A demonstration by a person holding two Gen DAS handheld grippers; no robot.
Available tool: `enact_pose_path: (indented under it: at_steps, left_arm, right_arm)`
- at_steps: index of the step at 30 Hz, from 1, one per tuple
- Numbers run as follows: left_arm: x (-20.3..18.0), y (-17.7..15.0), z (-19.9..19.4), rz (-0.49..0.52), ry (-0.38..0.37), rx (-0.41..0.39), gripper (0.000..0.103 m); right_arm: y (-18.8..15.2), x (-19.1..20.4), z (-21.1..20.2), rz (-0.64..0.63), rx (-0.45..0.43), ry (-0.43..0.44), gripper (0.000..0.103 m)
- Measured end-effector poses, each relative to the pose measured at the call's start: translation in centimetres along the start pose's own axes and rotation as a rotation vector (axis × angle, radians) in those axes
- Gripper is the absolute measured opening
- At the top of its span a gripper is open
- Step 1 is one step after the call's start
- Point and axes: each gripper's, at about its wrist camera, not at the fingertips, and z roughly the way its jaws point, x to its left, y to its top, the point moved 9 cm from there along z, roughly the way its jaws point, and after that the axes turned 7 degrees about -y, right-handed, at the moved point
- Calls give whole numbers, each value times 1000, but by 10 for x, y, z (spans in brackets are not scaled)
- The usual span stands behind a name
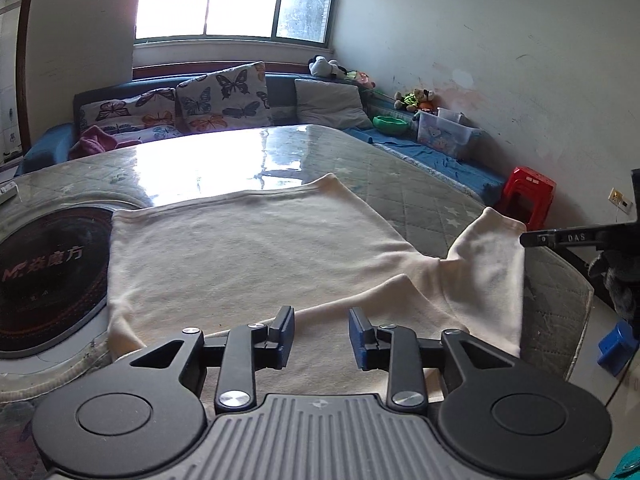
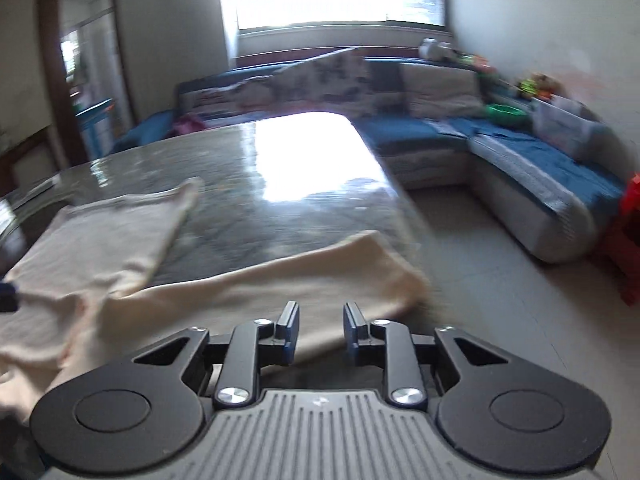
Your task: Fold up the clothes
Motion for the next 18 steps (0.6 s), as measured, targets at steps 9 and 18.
enact_pose_path:
  at_steps: [9, 18]
  left_arm:
    - [-5, -1, 4, 13, 14, 17, 39]
    - [-5, -3, 7, 17, 21, 27, 42]
  right_arm:
    - [-1, -40, 26, 156, -19, -41, 33]
    - [10, -37, 13, 166, -83, -30, 5]
